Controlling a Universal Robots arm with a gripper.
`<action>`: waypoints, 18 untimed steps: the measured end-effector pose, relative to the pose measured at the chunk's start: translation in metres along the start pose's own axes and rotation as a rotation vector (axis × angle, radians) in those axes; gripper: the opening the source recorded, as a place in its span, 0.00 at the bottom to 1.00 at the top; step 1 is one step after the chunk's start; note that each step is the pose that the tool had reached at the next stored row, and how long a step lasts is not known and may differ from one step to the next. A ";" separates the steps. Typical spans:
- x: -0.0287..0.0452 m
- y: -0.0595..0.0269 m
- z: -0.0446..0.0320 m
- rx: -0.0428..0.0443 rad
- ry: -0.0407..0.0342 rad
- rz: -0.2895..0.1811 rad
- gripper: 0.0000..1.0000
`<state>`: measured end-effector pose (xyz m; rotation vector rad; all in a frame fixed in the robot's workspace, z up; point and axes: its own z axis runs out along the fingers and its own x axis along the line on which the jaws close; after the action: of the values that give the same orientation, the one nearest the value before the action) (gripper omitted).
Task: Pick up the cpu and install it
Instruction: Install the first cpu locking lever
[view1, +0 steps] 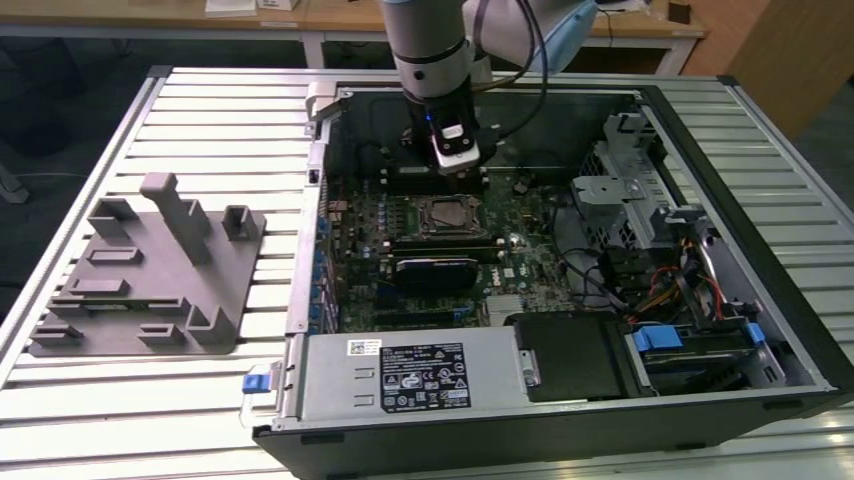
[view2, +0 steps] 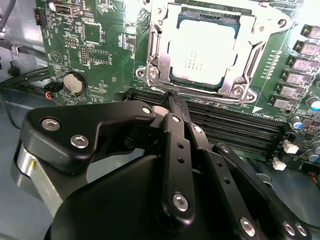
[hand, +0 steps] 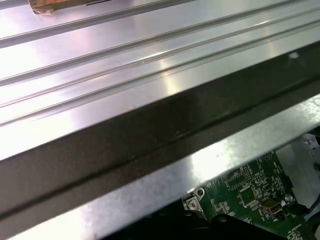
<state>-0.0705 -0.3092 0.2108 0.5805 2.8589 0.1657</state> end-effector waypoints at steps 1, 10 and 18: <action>-0.0001 0.0001 0.0001 0.0023 0.0001 0.000 0.11; -0.0030 -0.0005 0.0011 0.0852 0.0071 -0.016 0.11; -0.0107 -0.0172 0.0004 0.1039 0.0424 -0.016 0.11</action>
<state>-0.0672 -0.3291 0.2098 0.5805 2.9262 0.0273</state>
